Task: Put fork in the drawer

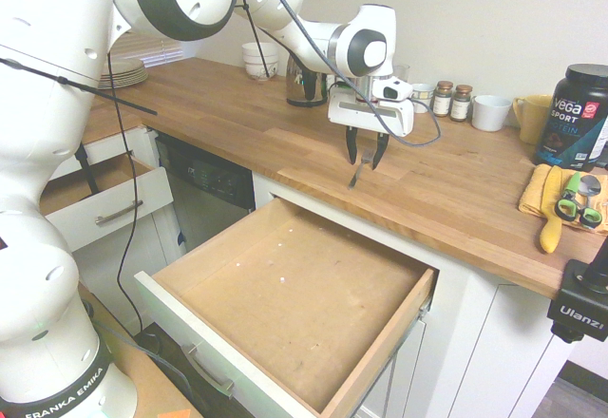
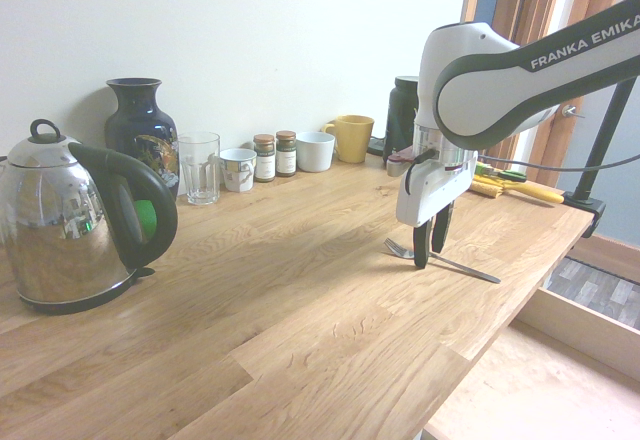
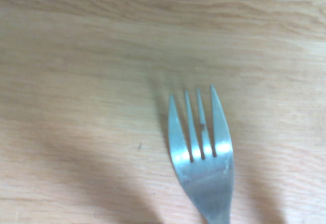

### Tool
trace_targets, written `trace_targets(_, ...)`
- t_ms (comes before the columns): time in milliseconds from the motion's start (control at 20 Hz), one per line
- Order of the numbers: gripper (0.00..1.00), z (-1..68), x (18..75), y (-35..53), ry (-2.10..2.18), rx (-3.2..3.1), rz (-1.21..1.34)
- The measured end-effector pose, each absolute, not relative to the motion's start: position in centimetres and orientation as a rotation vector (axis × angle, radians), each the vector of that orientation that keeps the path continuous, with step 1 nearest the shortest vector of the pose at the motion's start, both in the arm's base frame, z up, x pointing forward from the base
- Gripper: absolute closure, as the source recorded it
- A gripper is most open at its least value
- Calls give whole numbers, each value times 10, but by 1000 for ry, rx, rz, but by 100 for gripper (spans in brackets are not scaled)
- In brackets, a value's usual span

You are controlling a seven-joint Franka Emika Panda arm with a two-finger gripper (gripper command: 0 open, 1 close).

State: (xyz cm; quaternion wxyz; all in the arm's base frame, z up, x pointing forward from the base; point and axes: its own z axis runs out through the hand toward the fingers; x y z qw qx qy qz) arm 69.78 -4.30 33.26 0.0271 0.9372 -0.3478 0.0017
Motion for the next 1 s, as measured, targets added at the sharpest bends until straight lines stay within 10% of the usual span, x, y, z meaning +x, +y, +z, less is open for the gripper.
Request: trace_targets(1000, 100, 335, 700, -32, -1058, 2900, 8)
